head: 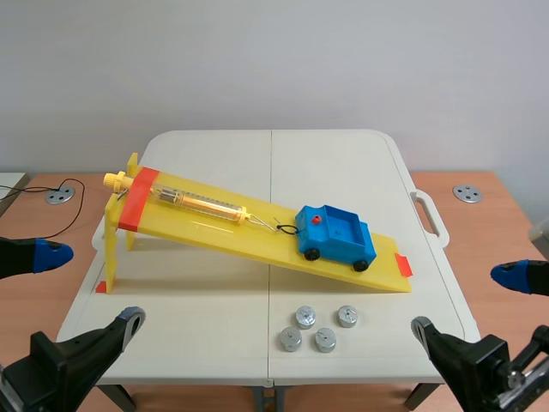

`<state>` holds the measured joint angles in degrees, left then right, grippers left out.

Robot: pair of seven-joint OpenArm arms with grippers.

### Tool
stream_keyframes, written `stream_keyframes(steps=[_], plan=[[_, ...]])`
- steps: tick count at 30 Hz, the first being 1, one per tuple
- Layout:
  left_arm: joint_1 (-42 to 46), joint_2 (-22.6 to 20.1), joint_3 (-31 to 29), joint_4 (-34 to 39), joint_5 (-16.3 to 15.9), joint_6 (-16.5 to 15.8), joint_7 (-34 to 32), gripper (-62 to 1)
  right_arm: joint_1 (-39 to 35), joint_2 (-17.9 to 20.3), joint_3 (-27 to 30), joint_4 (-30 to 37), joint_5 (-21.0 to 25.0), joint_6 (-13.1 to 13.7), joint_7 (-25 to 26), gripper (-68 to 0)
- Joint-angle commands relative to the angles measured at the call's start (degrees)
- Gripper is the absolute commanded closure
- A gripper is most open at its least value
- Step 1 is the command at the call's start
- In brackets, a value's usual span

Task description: Place the four metal weights on the blue cart on the ramp.

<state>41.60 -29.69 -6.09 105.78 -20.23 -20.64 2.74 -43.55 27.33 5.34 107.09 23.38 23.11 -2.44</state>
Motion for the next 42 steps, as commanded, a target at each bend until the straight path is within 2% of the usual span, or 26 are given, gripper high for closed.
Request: stream_keyframes(steps=[1, 20, 26, 32, 40, 42], plan=[[1.05, -0.79, -0.85, 4.31, -4.59, -0.57, -8.76, -62.3, 0.57, 2.78, 1.46, 3.19, 1.46, -2.12, 6.67, -65.9], [1.07, -0.50, -0.85, 4.31, -4.13, -0.57, -8.74, -62.3, 0.70, 2.62, 1.44, 3.19, 1.40, -2.12, 6.05, -65.9], [1.05, -0.52, -0.85, 4.20, -4.13, -0.57, -8.70, -62.3, 0.70, 2.47, 1.42, 3.19, -0.02, -2.10, 4.92, -65.9], [1.05, -0.52, -0.85, 4.17, -4.15, -0.57, -6.97, -62.3, 0.92, 2.47, 1.42, 3.19, -0.02, -2.12, 4.92, -65.9], [0.09, -0.50, -0.85, 4.20, -4.20, -2.08, -1.31, -62.3, 4.39, 1.68, 1.36, 3.19, 0.00, -2.03, 0.81, -65.9], [0.09, -0.44, -0.85, 4.20, -4.20, -2.08, -0.59, -62.3, 5.66, 1.05, 1.31, 3.19, 0.00, -1.60, -1.64, -65.9]])
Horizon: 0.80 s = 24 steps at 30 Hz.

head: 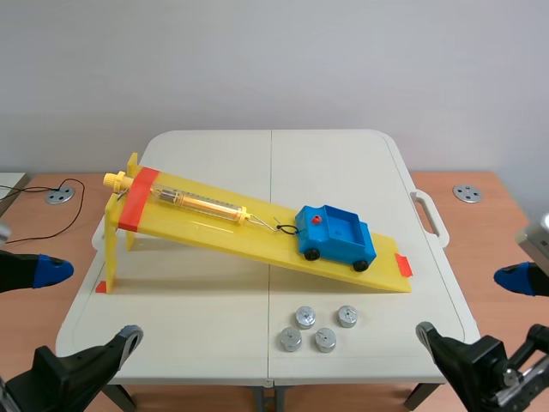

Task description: Place the four metal weights on the blue cart on the ramp.

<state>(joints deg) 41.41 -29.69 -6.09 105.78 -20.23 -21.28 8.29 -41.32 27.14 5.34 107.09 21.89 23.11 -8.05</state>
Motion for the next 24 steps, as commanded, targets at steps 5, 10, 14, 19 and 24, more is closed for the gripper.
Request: stream_keyframes(steps=[5, 10, 14, 19, 24], plan=[[0.28, 1.09, -0.85, 4.20, -4.00, -1.42, -4.31, -56.2, 6.23, -1.60, 1.31, 3.19, 0.98, -0.79, -0.57, -65.9], [0.28, 3.52, -0.85, 4.20, -3.98, -1.42, -2.84, -35.0, 8.17, -3.45, -0.26, 3.19, 0.22, 0.94, -2.38, -65.9], [-0.70, 5.16, -0.85, 3.78, -2.84, -1.36, -1.77, -24.0, 9.33, -4.48, -3.23, 3.06, -1.84, 0.94, -2.43, -65.9], [-1.79, 7.17, -0.85, 3.65, -1.31, -0.98, -0.76, -8.1, 10.95, -6.40, -6.93, 2.14, -5.31, 0.83, -3.26, -60.2], [-1.84, 8.11, -0.85, 3.45, 0.04, -0.81, 0.39, -3.6, 12.57, -8.81, -9.44, 0.48, -6.34, 0.72, -3.26, -52.5]])
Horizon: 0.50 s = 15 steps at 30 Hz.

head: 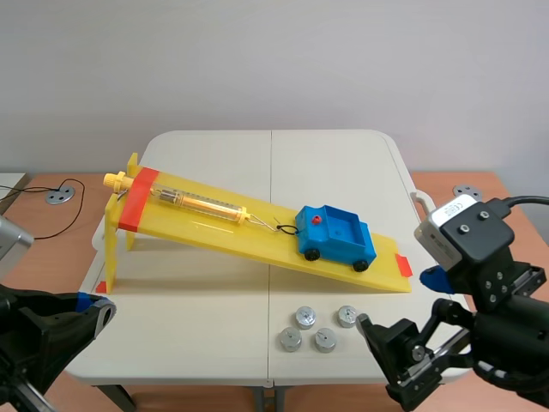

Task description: Place the four metal weights on the blue cart on the ramp.

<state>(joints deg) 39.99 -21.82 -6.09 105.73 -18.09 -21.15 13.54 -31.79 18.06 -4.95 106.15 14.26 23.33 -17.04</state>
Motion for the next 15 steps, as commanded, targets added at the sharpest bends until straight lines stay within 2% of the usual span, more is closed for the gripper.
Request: stream_keyframes(steps=[1, 7, 10, 15], plan=[[-0.76, 0.24, -0.85, 3.17, -1.60, -0.94, -4.61, -3.6, 3.28, -0.09, 0.22, 1.05, 1.29, 0.52, 5.70, -52.1], [-2.73, 0.24, -0.85, -0.39, -1.66, -0.94, -3.34, -3.6, 5.35, -1.77, -4.04, -1.60, 1.31, 0.55, 5.53, -42.7], [-3.02, 0.22, -0.85, -1.25, -1.81, -0.94, -3.34, -3.6, 7.19, -2.54, -6.10, -3.37, -0.81, 0.55, 4.39, -38.0], [-3.06, 0.22, -0.85, -1.27, -1.84, -1.09, -3.39, -3.6, 10.43, -5.16, -8.63, -7.19, -3.63, 0.37, 4.31, -35.7]])
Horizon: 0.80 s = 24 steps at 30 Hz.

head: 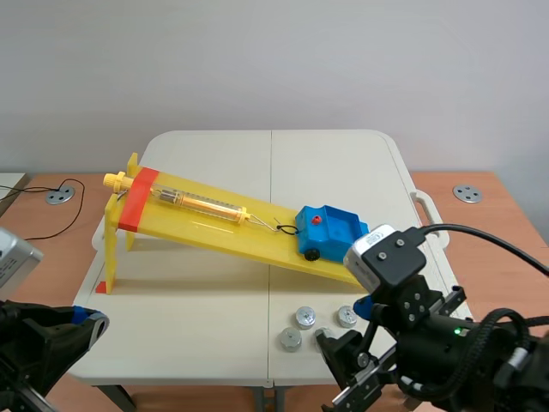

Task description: Place the four metal weights on the blue cart on the ramp.

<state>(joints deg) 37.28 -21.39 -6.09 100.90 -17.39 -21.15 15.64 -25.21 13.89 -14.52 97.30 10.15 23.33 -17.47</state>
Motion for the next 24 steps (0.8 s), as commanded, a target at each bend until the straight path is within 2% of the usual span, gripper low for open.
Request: stream_keyframes(steps=[1, 8, 14, 24], plan=[[-0.35, -0.22, -0.85, 3.56, -2.54, -1.09, -5.46, -3.6, 4.50, -1.62, 0.50, 0.76, -0.15, 0.09, 4.70, -35.7], [-0.35, -0.22, -0.85, 3.56, -2.54, -1.09, -5.49, -3.6, 8.68, -5.05, -3.06, -5.18, -3.87, -1.64, 6.01, -35.7], [-0.35, -0.22, -0.85, 3.56, -2.54, -1.09, -5.49, -3.6, 11.02, -6.19, -6.71, -8.74, -6.95, -4.50, 8.22, -34.3], [-0.35, -0.22, -0.85, 3.56, -2.54, -1.09, -5.46, -3.6, 13.84, -7.76, -10.03, -13.38, -10.73, -6.88, 11.47, -31.5]])
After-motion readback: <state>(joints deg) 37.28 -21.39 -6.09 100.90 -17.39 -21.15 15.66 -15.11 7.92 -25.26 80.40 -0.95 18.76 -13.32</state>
